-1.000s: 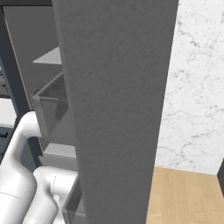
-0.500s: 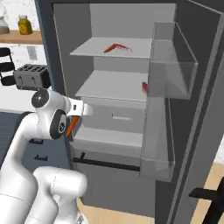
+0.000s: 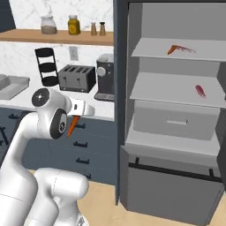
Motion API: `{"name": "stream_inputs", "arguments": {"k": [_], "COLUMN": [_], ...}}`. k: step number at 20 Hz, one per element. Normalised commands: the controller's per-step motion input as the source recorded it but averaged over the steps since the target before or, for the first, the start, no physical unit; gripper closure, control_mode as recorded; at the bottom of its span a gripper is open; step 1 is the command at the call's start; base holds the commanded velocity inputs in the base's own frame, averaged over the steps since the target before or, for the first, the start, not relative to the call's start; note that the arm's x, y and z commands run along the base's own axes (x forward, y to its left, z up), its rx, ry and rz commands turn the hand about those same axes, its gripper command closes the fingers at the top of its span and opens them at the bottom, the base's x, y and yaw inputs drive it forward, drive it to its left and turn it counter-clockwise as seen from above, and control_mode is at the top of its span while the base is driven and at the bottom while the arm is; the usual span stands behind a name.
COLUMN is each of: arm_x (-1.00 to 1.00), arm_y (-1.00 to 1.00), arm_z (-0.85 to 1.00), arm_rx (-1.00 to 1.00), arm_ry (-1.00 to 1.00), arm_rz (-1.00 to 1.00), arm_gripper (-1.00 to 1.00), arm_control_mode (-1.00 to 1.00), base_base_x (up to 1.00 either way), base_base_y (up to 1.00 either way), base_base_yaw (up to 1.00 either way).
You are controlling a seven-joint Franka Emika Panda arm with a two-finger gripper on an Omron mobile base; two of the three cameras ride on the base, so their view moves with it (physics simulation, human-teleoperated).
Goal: Place one carrot and one steak in each tupperware on the nearby counter, to pack two identical lunches.
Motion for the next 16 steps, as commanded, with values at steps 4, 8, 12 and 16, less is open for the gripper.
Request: {"name": "stream_inputs", "arguments": {"k": [4, 8, 12, 16], "arm_x": [0.0, 0.0, 0.0, 0.0], "arm_y": [0.0, 0.0, 0.0, 0.0], "arm_z": [0.0, 0.0, 0.0, 0.0], "arm_rx": [0.0, 0.0, 0.0, 0.0], "arm_ry": [0.0, 0.0, 0.0, 0.0], "arm_rz": [0.0, 0.0, 0.0, 0.0], "arm_gripper": [1.0, 1.0, 1.0, 1.0], "arm_control_mode": [1.0, 1.0, 1.0, 1.0], "base_base_x": [0.0, 0.08, 0.33, 0.47], "base_base_y": [1.0, 1.0, 1.0, 1.0], "base_base_yaw": [0.11, 0.1, 0.08, 0.04]}}
